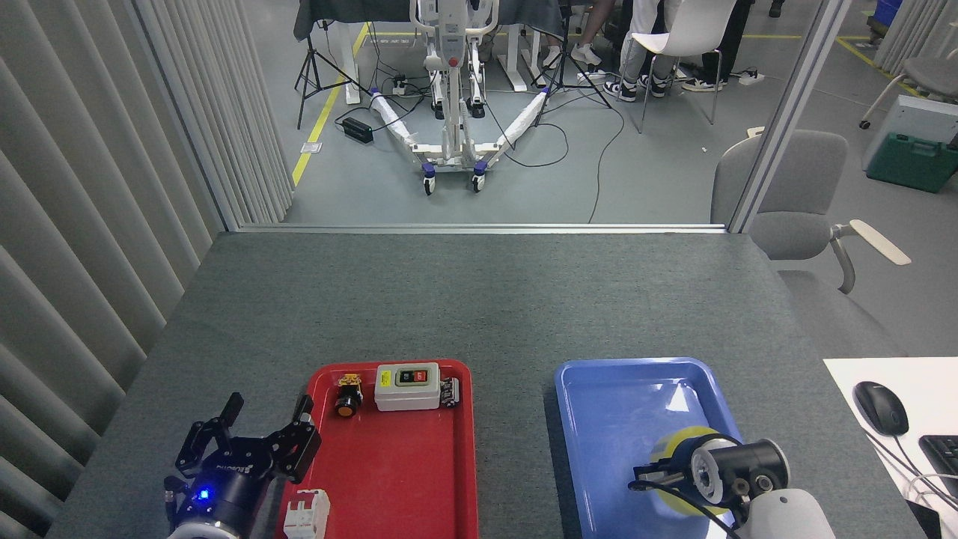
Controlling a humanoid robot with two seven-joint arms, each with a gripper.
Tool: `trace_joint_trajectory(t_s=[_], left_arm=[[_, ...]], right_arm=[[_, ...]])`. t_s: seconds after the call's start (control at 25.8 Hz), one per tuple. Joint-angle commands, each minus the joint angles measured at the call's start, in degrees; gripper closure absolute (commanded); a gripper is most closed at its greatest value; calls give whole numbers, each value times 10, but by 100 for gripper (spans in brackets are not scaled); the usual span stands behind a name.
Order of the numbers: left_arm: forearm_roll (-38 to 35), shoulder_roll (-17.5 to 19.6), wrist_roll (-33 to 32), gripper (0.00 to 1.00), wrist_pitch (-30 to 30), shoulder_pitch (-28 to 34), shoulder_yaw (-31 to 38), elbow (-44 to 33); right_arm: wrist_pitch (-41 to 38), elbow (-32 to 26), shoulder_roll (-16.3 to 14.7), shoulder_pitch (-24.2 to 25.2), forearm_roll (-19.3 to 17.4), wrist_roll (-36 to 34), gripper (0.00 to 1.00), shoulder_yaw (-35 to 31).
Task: Place and move tape with both arms
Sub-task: 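Lower the tape into the blue tray with the right gripper, then open the right gripper and lift it off the tape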
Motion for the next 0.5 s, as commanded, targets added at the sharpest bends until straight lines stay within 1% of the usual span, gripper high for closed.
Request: trace_joint_trajectory(t_s=[0.0, 0.04, 0.23, 0.31, 0.35, 0.39, 0.46], left_arm=[[1, 0, 0, 0, 0, -1, 1, 3], [1, 1, 0, 0, 0, -1, 1, 4], [2, 0, -4, 0, 0, -2, 2, 13], [2, 0, -5, 0, 0, -2, 5, 13], [2, 1, -5, 0, 0, -2, 5, 13], [2, 1, -5, 0, 0, -2, 5, 14], [2, 2, -5, 0, 0, 0, 6, 15]], right_arm=[[3, 0, -2, 1, 8, -24, 8, 0], [3, 0, -2, 1, 8, -26, 2, 1], [7, -7, -1, 5, 7, -30, 1, 0], [9, -18, -1, 16, 7, -52, 1, -4], [9, -29, 0, 24, 8, -83, 1, -8], [9, -38, 0, 38, 9, -136, 1, -19], [9, -51, 0, 74, 9, -281, 1, -44]])
